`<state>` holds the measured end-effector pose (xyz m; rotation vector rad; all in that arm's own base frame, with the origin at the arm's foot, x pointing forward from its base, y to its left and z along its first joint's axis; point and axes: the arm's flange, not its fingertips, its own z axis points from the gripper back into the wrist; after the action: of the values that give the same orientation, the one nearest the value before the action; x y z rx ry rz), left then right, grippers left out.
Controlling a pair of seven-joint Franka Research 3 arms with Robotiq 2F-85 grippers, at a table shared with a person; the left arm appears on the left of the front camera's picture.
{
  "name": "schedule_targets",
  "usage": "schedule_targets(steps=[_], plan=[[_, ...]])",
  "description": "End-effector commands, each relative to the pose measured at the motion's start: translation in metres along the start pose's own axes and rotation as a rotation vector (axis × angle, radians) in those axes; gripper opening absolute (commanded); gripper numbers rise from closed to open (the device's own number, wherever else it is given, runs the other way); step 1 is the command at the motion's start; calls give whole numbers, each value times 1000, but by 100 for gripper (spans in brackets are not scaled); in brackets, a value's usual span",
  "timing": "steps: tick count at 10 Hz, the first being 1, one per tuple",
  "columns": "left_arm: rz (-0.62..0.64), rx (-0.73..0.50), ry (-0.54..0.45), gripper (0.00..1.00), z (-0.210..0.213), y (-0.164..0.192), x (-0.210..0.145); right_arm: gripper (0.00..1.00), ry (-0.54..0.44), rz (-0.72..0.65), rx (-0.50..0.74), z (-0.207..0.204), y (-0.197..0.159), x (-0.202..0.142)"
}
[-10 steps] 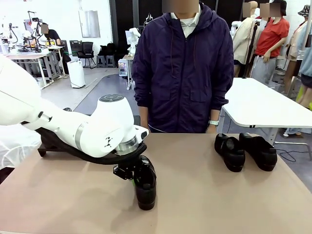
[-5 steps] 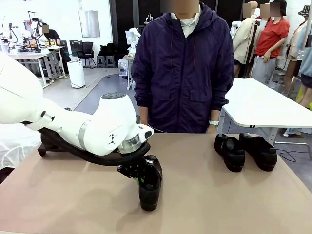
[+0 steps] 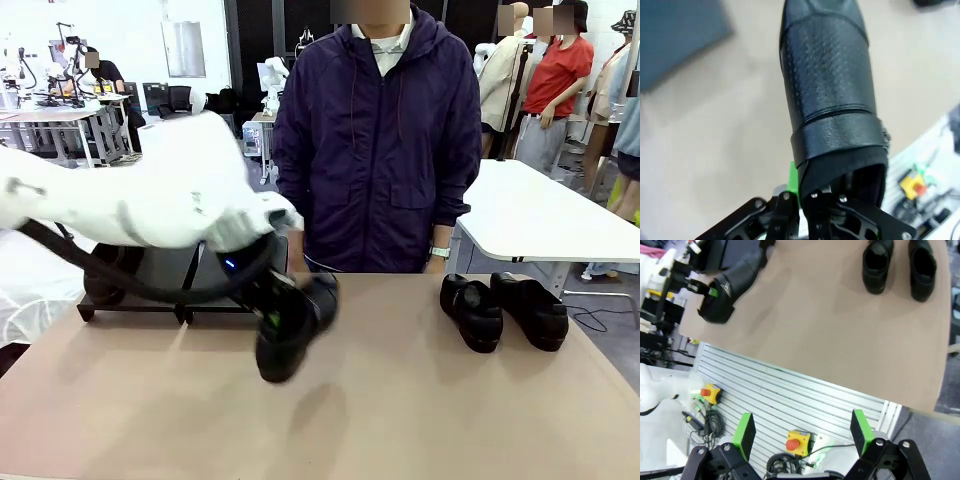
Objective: Organize the shoes by placing them on the stand.
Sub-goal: Place the Shoe from the middle of the table onto the Shoes Stand.
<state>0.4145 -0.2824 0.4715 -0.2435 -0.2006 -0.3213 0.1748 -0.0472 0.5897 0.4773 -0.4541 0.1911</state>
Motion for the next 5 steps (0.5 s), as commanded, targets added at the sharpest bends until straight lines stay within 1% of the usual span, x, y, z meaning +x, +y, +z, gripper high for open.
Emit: schedule_targets(steps=[1,2,3,4,5], plan=[[169,105,-182,0,43,68,-29,100,-7,1,15,2,-1,-1],[256,172,-260,0,61,104,-47,100,-7,1,15,2,-1,-1],[327,238,-316,0,75,142,-64,100,-7,1,15,2,-1,-1],[345,231,-331,0,82,176,-78,100,-7,1,15,2,-1,-1],[291,160,-331,0,78,201,-84,100,-7,1,15,2,-1,-1]])
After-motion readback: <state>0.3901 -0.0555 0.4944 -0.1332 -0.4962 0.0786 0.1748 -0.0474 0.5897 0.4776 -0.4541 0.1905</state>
